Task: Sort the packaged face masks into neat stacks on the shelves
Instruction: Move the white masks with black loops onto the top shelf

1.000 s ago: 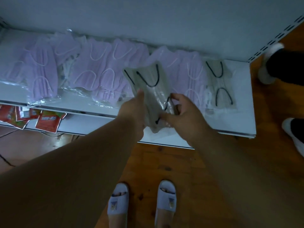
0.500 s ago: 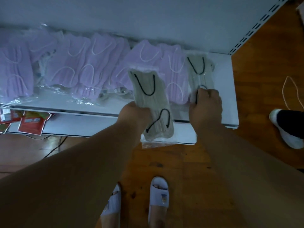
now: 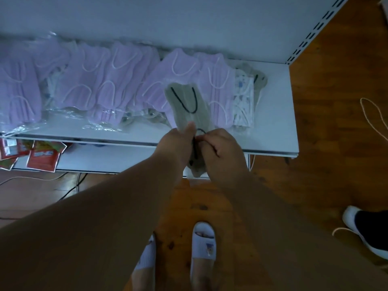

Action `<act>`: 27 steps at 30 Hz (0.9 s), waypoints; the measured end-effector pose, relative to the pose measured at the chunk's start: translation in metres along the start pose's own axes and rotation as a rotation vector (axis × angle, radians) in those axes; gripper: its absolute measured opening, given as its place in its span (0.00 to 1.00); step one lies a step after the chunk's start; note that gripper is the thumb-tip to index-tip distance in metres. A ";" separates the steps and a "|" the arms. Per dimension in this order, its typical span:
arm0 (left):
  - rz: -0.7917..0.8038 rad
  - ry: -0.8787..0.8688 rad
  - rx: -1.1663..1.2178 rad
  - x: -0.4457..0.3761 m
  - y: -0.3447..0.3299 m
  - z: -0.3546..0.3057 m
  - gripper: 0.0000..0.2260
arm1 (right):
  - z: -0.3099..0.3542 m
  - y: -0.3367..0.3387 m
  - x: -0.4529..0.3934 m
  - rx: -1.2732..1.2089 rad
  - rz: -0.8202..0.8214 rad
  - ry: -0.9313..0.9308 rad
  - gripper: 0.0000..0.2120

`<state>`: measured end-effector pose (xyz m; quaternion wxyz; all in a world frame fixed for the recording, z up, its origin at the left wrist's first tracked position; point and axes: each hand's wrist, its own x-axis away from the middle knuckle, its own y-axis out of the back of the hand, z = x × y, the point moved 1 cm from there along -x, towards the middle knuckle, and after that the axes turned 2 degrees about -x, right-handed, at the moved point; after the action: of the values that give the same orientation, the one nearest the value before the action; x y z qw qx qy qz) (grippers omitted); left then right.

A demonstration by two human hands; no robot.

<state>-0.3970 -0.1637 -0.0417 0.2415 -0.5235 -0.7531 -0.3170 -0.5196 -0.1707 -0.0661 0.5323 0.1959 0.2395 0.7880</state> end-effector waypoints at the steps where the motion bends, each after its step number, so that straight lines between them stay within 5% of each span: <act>1: -0.012 0.004 -0.040 -0.001 0.001 0.002 0.11 | -0.002 0.000 0.000 0.003 -0.038 -0.007 0.12; 4: 0.018 -0.033 -0.101 -0.005 0.003 0.011 0.07 | -0.010 0.008 -0.001 0.098 -0.200 -0.156 0.11; 6: 0.035 -0.025 -0.084 -0.003 0.006 0.015 0.02 | -0.010 0.014 -0.001 0.001 -0.177 -0.366 0.23; 8: 0.068 -0.002 -0.054 0.004 0.011 0.017 0.02 | -0.006 0.017 0.000 -0.317 -0.084 -0.601 0.24; 11: 0.119 0.018 -0.009 0.015 0.017 0.017 0.13 | 0.001 0.022 0.008 -0.851 -0.034 -0.807 0.13; 14: 0.230 0.117 0.146 0.027 0.030 0.016 0.17 | 0.003 0.027 0.019 -0.999 -0.052 -0.854 0.12; 18: 0.159 -0.025 0.009 0.047 0.042 0.025 0.08 | 0.026 0.033 0.047 -1.053 -0.077 -0.881 0.08; 23: 0.247 -0.091 0.090 0.114 0.064 0.010 0.21 | 0.079 0.058 0.097 -0.977 -0.201 -0.779 0.06; 27: 0.275 -0.073 0.135 0.183 0.084 -0.008 0.13 | 0.131 0.101 0.136 -0.944 -0.305 -0.704 0.10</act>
<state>-0.3793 -0.0323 0.1093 0.2898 -0.6155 -0.7022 -0.2101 -0.5695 -0.0543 0.1069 0.7159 0.1510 -0.3006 0.6118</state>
